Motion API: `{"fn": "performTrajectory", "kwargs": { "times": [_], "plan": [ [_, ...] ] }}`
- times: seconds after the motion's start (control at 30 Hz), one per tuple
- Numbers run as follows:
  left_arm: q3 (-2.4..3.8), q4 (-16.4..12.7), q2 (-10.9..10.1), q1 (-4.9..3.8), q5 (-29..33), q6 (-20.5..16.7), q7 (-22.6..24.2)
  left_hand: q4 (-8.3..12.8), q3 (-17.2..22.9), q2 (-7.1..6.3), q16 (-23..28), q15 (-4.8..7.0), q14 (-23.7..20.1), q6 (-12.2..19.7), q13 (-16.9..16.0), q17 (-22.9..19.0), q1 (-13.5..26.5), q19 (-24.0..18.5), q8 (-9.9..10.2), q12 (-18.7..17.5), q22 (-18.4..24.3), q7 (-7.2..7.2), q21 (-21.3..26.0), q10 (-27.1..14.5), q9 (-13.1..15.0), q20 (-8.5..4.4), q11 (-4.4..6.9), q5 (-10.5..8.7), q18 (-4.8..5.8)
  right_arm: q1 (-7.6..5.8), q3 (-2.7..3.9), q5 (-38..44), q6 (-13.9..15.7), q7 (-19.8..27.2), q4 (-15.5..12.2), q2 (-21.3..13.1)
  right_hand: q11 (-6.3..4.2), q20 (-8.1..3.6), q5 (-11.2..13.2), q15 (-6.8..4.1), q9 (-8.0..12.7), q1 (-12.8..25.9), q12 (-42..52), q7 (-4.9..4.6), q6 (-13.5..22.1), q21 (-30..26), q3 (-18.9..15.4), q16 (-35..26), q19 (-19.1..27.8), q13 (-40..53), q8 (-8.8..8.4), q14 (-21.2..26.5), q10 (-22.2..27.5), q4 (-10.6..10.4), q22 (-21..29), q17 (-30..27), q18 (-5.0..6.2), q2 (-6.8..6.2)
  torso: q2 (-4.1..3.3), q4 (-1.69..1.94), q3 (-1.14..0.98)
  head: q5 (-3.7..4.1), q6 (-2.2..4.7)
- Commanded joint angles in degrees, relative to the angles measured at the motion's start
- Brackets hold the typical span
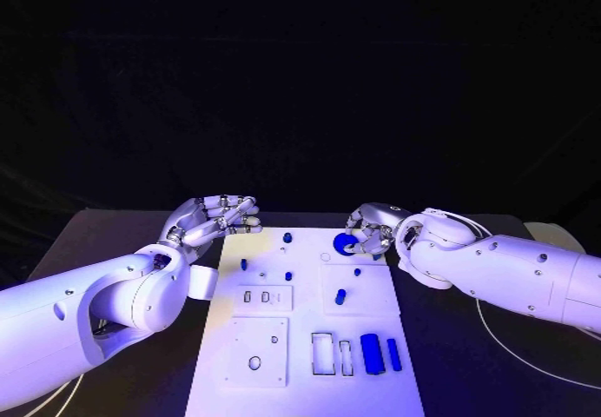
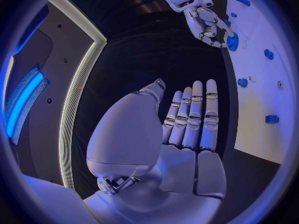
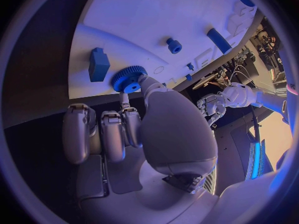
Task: Assemble the parts on the task board
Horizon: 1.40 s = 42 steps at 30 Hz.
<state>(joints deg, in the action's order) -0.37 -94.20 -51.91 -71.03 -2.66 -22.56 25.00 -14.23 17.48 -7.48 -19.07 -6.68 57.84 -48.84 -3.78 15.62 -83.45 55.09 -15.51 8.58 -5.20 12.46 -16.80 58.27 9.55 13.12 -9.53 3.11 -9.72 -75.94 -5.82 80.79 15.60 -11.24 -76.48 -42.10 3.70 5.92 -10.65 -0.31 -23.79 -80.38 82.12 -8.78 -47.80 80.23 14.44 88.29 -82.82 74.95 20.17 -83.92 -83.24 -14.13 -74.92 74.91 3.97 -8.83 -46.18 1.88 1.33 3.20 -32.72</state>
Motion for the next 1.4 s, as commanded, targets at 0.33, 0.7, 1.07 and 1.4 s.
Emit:
{"fn": "performTrajectory", "kwargs": {
  "times": [0.33, 0.7, 1.07, 1.4],
  "plan": [
    [0.04, -0.1, 0.0, -0.08, 0.2, 1.1, 0.2, 0.1, 0.4, -0.06, 0.3, -0.35, -0.1, 0.5, 0.0, 0.1, 0.3, 0.4, 0.2, -0.3, 0.1, 0.46, 0.2, 0.2, 0.1, 0.14, -0.26, 0.06, -0.83, 0.88, -0.27, 9.7, 6.0, -0.3, -2.2, -0.2, -1.28, -1.19, -0.2, -1.16, -0.4, -0.6, 3.0, 1.74, -5.3, 1.8, 6.1, 0.7, -1.5, 9.9, 0.64, -5.3, -2.7, 1.1, -5.3, 11.2, -1.52, 0.01, -0.01, 0.02, -0.01, 0.02, -0.05],
    [0.04, 0.1, 0.1, -0.07, 0.2, 1.2, 0.1, 0.1, 0.4, -0.06, 0.3, -0.35, -0.1, 0.5, 0.0, 0.1, 0.3, 0.4, 0.2, -0.3, 0.1, 0.46, 0.2, 0.2, 0.1, 0.14, -0.26, 0.06, -0.83, 0.8, -0.08, 12.4, 12.6, -0.6, -6.8, -0.9, -1.34, -1.31, -0.3, -1.24, -0.5, 0.8, 3.3, 1.79, -5.5, 2.2, 6.9, 0.9, -1.8, 10.3, 0.21, -5.4, -3.0, 0.8, -5.9, 11.8, -1.66, -0.6, 0.04, 0.05, -0.02, -0.41, 0.26],
    [0.04, 0.2, 0.3, -0.07, 0.2, 1.3, 0.0, 0.1, 0.5, 0.0, 0.4, -0.35, -0.1, 0.5, 0.0, 0.2, 0.2, 0.4, 0.2, -0.4, 0.1, 0.46, 0.3, 0.2, 0.1, 0.14, -0.26, 0.06, -0.83, 0.37, -0.08, 16.1, 13.3, -2.0, -8.0, 4.2, -1.32, -1.32, -0.5, -1.23, -0.5, 1.3, 3.3, 1.77, -5.6, 2.5, 7.3, 1.0, -2.1, 10.3, -0.03, -5.5, -3.1, 0.7, -6.3, 12.1, -1.76, -0.9, -0.07, 0.17, 0.06, -0.47, 0.34],
    [0.04, 0.4, 0.5, -0.07, 0.2, 1.4, 0.0, 0.1, 0.5, 0.0, 0.4, -0.35, -0.1, 0.5, 0.0, 0.2, 0.2, 0.4, 0.2, -0.4, 0.1, 0.46, 0.3, 0.2, 0.1, 0.14, -0.26, 0.06, -0.83, 1.24, -0.62, 16.3, 12.2, -1.6, -2.7, 10.1, -1.24, -1.31, -0.5, -1.19, -0.4, 1.8, 3.2, 1.66, -5.3, 4.3, 7.6, 0.7, -3.3, 10.2, -0.38, -5.3, -3.0, 0.5, -8.4, 11.2, -2.28, -1.03, -0.07, 0.12, 0.05, -0.58, 0.09]
  ]
}}
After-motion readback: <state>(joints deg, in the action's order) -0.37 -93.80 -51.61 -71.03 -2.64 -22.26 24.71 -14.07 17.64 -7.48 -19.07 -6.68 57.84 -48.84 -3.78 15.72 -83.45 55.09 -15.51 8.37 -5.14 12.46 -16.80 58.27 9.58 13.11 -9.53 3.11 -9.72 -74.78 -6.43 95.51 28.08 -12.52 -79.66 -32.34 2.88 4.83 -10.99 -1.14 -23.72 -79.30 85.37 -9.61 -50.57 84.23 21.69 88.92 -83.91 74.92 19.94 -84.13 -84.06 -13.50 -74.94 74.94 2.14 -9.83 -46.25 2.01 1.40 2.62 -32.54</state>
